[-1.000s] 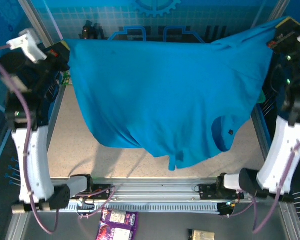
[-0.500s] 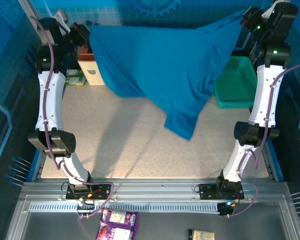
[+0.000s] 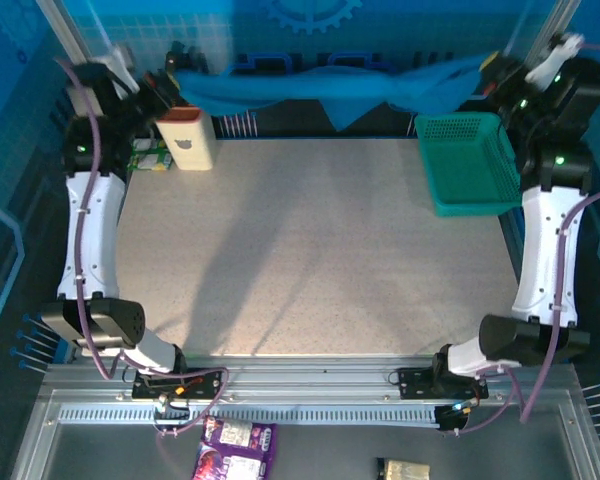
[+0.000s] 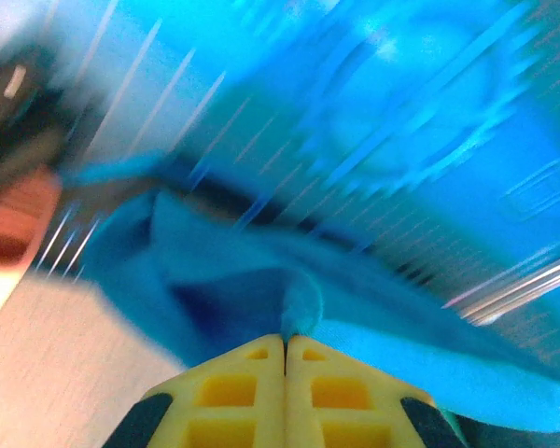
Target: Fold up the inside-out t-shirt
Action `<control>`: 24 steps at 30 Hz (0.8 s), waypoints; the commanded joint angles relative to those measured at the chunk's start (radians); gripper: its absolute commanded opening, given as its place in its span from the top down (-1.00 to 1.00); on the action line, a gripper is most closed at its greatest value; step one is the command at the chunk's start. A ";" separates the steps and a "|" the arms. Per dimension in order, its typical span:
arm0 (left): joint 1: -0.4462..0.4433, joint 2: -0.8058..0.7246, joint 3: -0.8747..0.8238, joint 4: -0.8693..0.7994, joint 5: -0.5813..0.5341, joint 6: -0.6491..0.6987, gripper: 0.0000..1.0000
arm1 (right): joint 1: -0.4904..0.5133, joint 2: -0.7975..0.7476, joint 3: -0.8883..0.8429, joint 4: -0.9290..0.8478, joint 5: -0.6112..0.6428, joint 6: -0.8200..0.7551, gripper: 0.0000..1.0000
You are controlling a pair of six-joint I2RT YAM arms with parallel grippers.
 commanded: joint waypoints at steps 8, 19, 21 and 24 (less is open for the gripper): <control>0.009 -0.207 -0.774 -0.107 -0.096 0.021 1.00 | 0.070 -0.299 -0.825 -0.182 -0.015 -0.137 1.00; -0.002 -0.296 -1.078 -0.083 -0.138 -0.121 0.95 | 0.100 -0.465 -1.193 -0.323 0.128 -0.121 0.86; -0.002 -0.341 -1.091 -0.112 -0.150 -0.127 0.71 | 0.116 -0.511 -1.194 -0.386 0.169 -0.119 0.80; -0.002 -0.417 -1.088 -0.173 -0.178 -0.129 0.49 | 0.171 -0.578 -1.166 -0.484 0.244 -0.081 0.43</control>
